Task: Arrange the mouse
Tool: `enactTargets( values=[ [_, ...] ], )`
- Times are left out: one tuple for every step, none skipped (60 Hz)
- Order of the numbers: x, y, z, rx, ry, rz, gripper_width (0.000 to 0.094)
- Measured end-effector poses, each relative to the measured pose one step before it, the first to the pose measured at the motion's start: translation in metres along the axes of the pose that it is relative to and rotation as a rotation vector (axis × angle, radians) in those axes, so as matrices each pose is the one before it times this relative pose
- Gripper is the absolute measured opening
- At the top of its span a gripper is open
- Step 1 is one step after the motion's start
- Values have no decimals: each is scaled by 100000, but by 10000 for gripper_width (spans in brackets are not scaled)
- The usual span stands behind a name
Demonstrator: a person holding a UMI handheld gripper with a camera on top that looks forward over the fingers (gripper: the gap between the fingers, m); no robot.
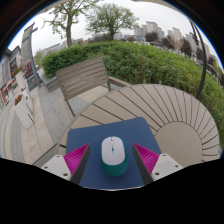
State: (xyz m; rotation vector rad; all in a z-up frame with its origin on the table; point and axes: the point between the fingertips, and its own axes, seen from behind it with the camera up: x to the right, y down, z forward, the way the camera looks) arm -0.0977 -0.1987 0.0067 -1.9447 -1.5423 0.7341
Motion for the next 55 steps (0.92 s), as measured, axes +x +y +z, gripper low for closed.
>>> enactTargets(
  values=[
    [-202,-195,-579,-263,-476,487,856],
    [-218,-160,-634,-441,-627,193,840],
    [-48,-162,-735,-481,-105,23,838],
    [-82,-211,-807,-261,-142,-96,842],
    [-205,-235,-905,-46,-560,-65,849],
    [-233,-198,-997,18,-738,-115,847],
    [-333,-163,-1020,-58,-749,-157,847],
    [-185,-87,-1089,-232,-806,-391,846],
    [-147,31,-1041,-410,-92,-336,844],
    [8,37,-1114,-632,155,-596,844],
    [62,106,-1176,-717,427,-770,843],
    [139,139,-1181,-631,631,-822,845],
    [147,93,-1153,-303,650,-793,845],
    [127,41,-1157,88,592,-642,846],
    [165,54,-1250,288,108,-353,845],
    [-79,160,-1040,-47,259,-206,847],
    [82,275,-1011,-440,163,37,846],
    [90,409,-1039,-917,294,186,846],
    [147,482,-1000,-1214,546,306,846],
    [194,539,-967,-1323,811,434,845],
    [207,492,-923,-1160,796,404,845],
    [467,426,-1125,-777,426,158,846],
    [115,306,-699,-649,595,-59,846],
    [161,257,-664,-424,481,-86,848],
    [154,213,-658,-211,421,-39,849],
    [141,169,-631,-8,433,36,848],
    [167,151,-570,88,432,182,849],
    [368,287,-715,70,221,435,849],
    [164,166,-544,152,463,414,849],
    [127,90,-427,224,295,499,850],
    [148,89,-419,267,376,211,849],
    [161,75,-365,331,434,-178,849],
    [124,73,-305,334,454,-443,851],
    [207,37,-312,276,414,-619,851],
    [141,129,-304,415,411,-684,850],
    [192,40,-177,391,547,-660,848],
    [193,35,-114,415,567,-226,845],
    [183,38,-67,253,440,193,843],
    [165,76,-38,99,231,396,844],
    [178,54,9,139,354,191,844],
    [243,-75,-86,17,525,-208,844],
    [226,71,21,96,719,-37,843],
    [207,108,40,23,712,-123,845],
    [163,99,33,-125,566,-6,845],
    [90,138,4,-215,285,162,846],
    [5,142,-64,-178,-47,229,851],
    [-10,99,-59,-219,-276,279,852],
    [-51,161,-24,-238,-389,161,851],
    [-58,148,2,-219,-375,56,850],
    [-19,127,-7,-132,-204,-178,848],
    [27,129,8,-135,25,-150,844],
    [-131,237,90,-66,224,223,842],
    [73,57,-74,-266,-33,287,844],
    [33,38,-11,-111,-96,310,843],
    [62,6,-24,-10,-92,223,843]
  ],
)
